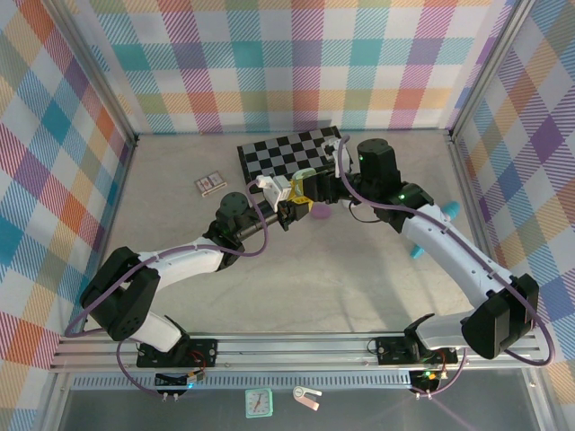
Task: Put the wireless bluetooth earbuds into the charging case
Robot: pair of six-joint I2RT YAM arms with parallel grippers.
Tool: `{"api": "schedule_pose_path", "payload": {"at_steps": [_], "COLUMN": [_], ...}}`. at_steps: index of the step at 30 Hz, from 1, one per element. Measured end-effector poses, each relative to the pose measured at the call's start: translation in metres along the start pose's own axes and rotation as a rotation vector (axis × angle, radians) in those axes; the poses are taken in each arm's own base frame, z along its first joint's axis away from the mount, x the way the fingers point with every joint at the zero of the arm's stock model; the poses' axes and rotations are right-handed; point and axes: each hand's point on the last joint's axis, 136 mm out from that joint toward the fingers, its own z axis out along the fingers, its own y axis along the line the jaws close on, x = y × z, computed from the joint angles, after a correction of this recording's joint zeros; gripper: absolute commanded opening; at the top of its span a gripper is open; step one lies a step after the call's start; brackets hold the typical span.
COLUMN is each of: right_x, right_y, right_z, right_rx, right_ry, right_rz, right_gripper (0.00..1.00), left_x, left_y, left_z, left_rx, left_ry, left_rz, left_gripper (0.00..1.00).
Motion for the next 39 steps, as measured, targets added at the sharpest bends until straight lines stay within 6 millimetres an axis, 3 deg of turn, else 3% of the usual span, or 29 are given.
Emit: {"api": "schedule_pose_path", "payload": {"at_steps": [25,33,39], "right_x": [0.002,0.0,-0.001], "right_y": [-0.009,-0.015,-0.013], "right_z": [0.009,0.009,0.007], "right_rx": [0.021,0.064,0.062], "right_ry": [0.044,0.036,0.031], "right_rz": [-0.001,0.005,0.001], "right_gripper": [0.24,0.25,0.33], "left_x": [0.006,0.006,0.005], "left_y": [0.003,0.001,0.001], "left_z": [0.0,0.0,0.0], "left_rx": [-0.016,-0.008,-0.008], "left_ry": [0.025,0.025,0.022], "left_rz": [-0.009,-0.009,-0.007], "left_gripper": [0.31,0.31,0.31]}}
